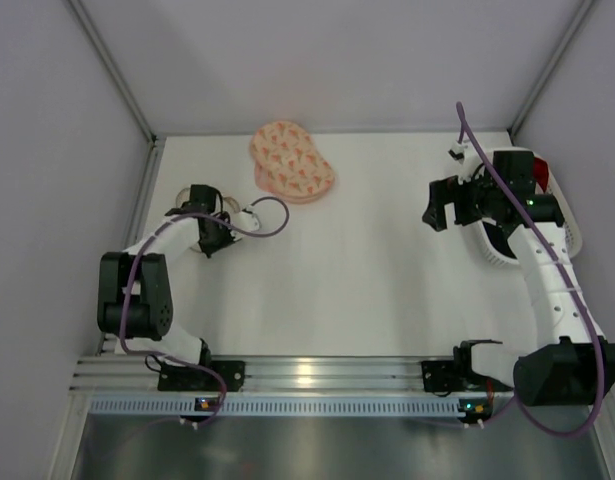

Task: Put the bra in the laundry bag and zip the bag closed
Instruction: Open the laundry bag at the center of the board.

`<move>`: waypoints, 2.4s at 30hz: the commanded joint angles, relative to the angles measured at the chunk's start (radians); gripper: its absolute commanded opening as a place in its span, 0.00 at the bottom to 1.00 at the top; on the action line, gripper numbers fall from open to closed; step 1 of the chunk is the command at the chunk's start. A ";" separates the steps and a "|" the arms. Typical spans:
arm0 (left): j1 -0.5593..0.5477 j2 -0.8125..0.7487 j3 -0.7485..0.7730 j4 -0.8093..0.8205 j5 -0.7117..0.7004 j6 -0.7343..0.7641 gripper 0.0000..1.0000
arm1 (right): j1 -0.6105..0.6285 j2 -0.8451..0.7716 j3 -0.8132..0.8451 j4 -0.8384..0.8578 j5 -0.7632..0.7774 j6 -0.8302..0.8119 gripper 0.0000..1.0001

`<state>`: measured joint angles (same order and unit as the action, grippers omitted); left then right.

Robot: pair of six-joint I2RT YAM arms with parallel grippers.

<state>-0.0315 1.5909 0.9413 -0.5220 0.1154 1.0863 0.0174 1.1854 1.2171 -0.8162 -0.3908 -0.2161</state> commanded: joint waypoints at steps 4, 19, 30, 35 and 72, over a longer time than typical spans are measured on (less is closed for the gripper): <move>-0.269 -0.173 0.103 -0.232 0.047 -0.320 0.00 | -0.007 0.003 -0.004 0.005 -0.056 0.004 0.99; -0.409 0.063 0.685 -0.523 0.771 -1.144 0.00 | -0.040 0.046 0.028 -0.109 -0.171 -0.081 0.99; -0.386 0.185 0.749 -0.392 1.268 -1.431 0.00 | -0.040 0.123 0.010 -0.173 -0.329 -0.138 1.00; -0.302 0.234 0.809 -0.391 1.340 -1.349 0.00 | -0.040 0.163 -0.016 -0.140 -0.361 -0.121 0.99; 0.137 0.196 0.252 0.013 0.653 -1.141 0.67 | 0.249 0.505 -0.018 0.450 -0.255 0.457 0.57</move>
<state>0.1310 1.7805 1.2053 -0.6571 0.8314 0.0212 0.2253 1.6375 1.1210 -0.4374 -0.6582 0.1696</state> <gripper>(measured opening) 0.674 0.578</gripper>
